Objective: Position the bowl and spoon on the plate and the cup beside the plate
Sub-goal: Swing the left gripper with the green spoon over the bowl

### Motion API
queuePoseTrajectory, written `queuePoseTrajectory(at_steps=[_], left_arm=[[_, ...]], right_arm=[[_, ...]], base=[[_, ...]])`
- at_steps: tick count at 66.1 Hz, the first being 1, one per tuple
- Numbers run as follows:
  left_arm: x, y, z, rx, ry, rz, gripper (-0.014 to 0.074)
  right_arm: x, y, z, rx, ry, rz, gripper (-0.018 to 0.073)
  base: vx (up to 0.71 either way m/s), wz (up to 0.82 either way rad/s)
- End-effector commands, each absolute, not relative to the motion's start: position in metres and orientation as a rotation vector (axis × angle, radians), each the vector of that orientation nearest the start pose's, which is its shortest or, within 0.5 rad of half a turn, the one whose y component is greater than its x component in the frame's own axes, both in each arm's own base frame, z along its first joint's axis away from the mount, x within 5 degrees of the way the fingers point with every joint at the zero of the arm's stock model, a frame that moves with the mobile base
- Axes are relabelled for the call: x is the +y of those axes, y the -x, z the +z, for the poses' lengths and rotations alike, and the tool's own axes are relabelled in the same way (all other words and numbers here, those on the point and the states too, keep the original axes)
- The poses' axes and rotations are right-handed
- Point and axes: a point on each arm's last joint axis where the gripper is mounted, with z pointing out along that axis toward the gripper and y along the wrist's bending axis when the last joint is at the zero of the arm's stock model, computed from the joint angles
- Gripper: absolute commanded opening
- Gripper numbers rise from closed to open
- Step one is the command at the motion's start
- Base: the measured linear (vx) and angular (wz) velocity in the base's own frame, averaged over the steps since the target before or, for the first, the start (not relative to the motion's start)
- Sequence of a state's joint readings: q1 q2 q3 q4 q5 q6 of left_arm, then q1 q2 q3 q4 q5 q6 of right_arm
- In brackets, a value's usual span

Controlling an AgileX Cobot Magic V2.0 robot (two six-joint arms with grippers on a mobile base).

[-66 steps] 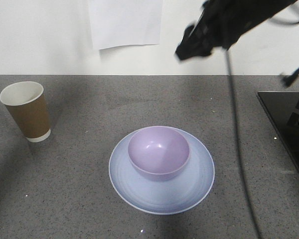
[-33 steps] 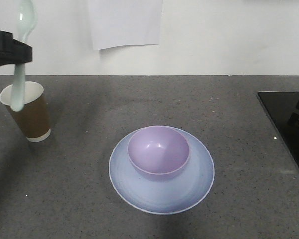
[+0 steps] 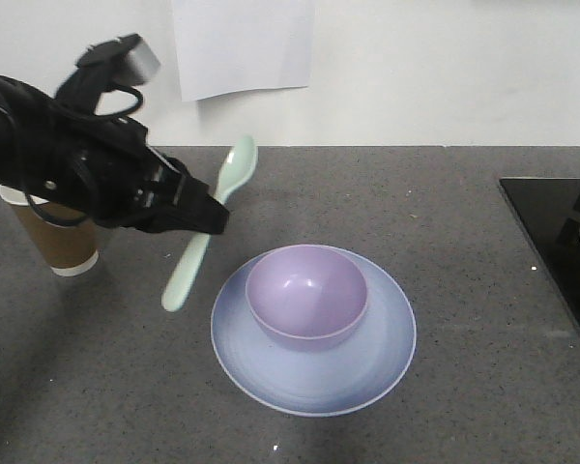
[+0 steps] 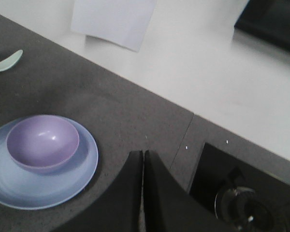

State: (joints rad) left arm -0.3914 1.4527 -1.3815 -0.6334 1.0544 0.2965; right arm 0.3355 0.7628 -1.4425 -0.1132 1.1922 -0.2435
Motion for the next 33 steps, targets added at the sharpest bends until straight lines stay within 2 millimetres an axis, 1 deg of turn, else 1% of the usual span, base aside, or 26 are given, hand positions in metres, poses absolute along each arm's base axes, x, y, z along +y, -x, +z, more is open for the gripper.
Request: queuePoseTrajectory(at_steps=[1, 13, 21, 25, 28, 33], left_arm=[[-0.175, -0.254, 0.383, 2.368, -0.669, -0.933, -0.0007], [-0.195, -0.263, 0.359, 2.476, -0.639, -0.959, -0.0007], [-0.203, -0.266, 0.352, 2.508, -0.627, -0.969, -0.0007], [-0.205, -0.269, 0.354, 2.497, -0.621, -0.974, -0.0007], [-0.207, -0.271, 0.36, 2.472, -0.616, -0.982, -0.0007], [-0.209, -0.276, 0.369, 2.425, -0.606, -0.985, -0.0007]], right_arm=[[0.009, -0.066, 0.484, 1.862, 0.458, -0.088, -0.0005], [0.006, -0.061, 0.429, 1.936, 0.399, -0.049, -0.0005], [0.007, -0.06, 0.397, 1.991, 0.385, -0.027, -0.0005], [0.007, -0.06, 0.386, 2.006, 0.38, -0.022, -0.0005], [0.007, -0.06, 0.376, 2.021, 0.384, -0.021, -0.0005], [0.007, -0.06, 0.368, 2.034, 0.386, -0.021, -0.0005]], base=[[0.0, 0.0], [0.0, 0.0], [0.0, 0.0], [0.0, 0.0], [0.0, 0.0], [0.0, 0.0]])
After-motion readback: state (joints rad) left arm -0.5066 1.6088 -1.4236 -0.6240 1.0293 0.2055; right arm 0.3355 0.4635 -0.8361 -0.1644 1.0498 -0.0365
